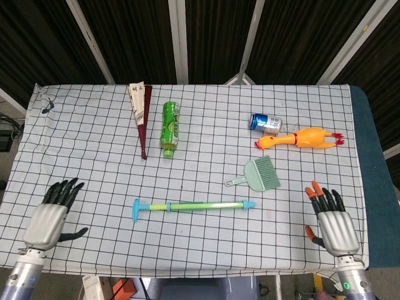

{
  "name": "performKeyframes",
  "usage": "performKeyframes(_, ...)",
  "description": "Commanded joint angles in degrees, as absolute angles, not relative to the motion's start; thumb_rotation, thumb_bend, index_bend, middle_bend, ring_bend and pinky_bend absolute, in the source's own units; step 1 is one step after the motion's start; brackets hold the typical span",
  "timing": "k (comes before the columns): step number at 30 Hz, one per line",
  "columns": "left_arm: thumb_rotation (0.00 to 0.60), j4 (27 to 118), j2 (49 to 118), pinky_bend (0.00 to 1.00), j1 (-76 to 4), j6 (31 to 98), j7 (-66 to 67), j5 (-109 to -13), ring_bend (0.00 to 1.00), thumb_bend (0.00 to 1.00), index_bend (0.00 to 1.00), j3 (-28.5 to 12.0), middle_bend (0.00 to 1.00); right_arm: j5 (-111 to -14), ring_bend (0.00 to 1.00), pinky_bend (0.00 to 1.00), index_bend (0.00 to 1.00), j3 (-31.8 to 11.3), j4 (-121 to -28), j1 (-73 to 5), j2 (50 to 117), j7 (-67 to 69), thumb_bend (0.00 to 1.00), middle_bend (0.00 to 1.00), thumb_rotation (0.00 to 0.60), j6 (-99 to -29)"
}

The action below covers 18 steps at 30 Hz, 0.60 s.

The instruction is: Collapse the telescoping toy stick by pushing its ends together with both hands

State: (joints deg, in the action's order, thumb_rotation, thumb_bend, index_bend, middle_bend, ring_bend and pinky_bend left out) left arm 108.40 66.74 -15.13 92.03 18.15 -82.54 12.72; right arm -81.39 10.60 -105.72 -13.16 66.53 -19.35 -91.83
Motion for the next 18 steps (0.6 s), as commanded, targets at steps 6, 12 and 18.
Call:
performKeyframes(6,0.600,101.07,63.58,0.00,-8.11,99.52,10.01,-86.66,0.00,0.11,0.00,14.00,0.00,-90.13,0.00,0.00,0.00,12.02,-92.51,-3.90,64.50,-8.50,0.35,0.00,0.600,-104.35)
performKeyframes(12,0.600,98.30,62.19,0.00,-6.46,99.61,5.24,-84.96,0.00,0.11,0.00,11.89,0.00,-88.98,0.00,0.00,0.00,9.25,-90.43,-2.00,65.18,-3.64,0.35,0.00,0.600,-105.74)
performKeyframes(18,0.600,97.18,62.51,0.00,-6.29,98.18,4.39,-85.20,0.00,0.11,0.00,10.48,0.00,-88.18,0.00,0.00,0.00,8.54,-91.27,-2.06,64.81,-5.34,0.35,0.00,0.600,-102.57)
